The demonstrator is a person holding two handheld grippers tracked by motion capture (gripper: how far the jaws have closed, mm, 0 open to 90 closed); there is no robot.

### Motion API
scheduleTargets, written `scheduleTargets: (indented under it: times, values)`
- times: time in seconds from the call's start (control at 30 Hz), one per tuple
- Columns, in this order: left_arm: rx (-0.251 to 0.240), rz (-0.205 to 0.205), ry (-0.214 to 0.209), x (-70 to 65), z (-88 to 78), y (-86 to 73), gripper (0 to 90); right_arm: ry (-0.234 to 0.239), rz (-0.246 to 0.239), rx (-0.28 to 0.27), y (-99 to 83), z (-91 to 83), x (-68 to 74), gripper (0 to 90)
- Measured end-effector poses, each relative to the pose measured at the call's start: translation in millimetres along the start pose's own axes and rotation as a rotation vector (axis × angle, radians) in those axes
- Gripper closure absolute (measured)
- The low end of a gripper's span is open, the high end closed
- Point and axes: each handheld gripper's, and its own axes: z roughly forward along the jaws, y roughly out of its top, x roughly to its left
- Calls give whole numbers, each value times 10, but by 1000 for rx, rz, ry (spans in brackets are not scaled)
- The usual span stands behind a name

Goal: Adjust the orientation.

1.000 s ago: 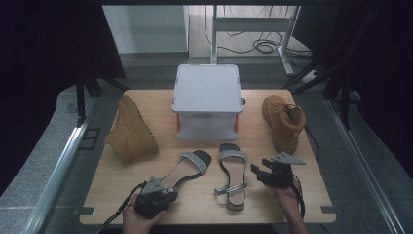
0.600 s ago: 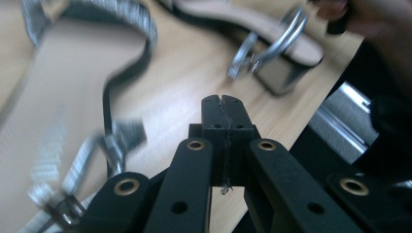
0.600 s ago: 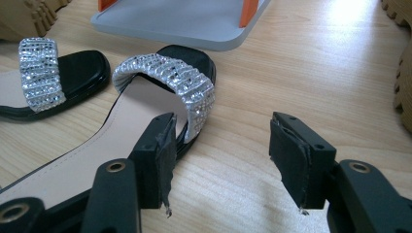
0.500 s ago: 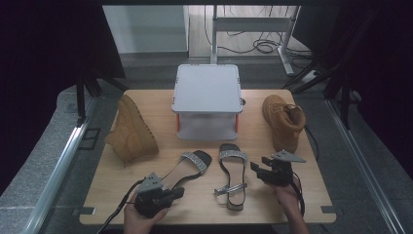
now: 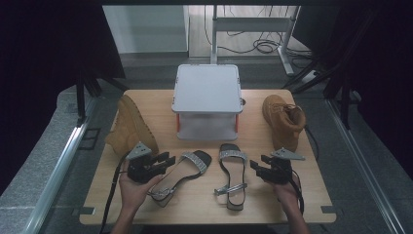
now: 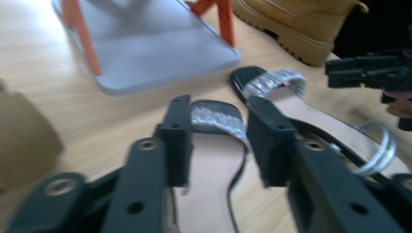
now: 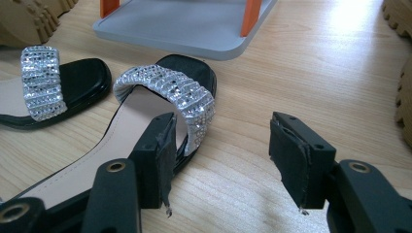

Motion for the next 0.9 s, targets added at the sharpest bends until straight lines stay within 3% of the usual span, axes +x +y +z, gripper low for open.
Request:
scheduleTargets:
  times: [0.17,0.3,0.43,0.57,0.6,0.67,0.7,0.73,0.9]
  values:
    - [-15,-6,-9,51,-61,-30,539,-3,-12,-5,22,5,6,427]
    - [-33,-44,-33,112,-90,-57,500,-25,-72,1,35,-54,50,421]
    - [-42,-43,-51,144,-106,-27,464,-11,-54,-28,96,-157,64,450]
    - [-26,-39,-63,180,-74,-31,461,1,-56,-15,119,-190,159,547]
    - [-13,-42,-67,192,-43,-47,461,17,-59,-14,119,-186,217,634]
    - [-1,-44,-72,194,-17,-55,457,28,-71,-26,130,-197,268,740]
    - [-1,-44,-72,194,-17,-55,456,28,-71,-26,130,-197,268,740]
    - [6,-45,-78,194,6,-55,452,51,-86,-38,146,-237,318,825]
    - [14,-51,-81,195,42,-56,449,95,-97,-51,153,-324,393,889]
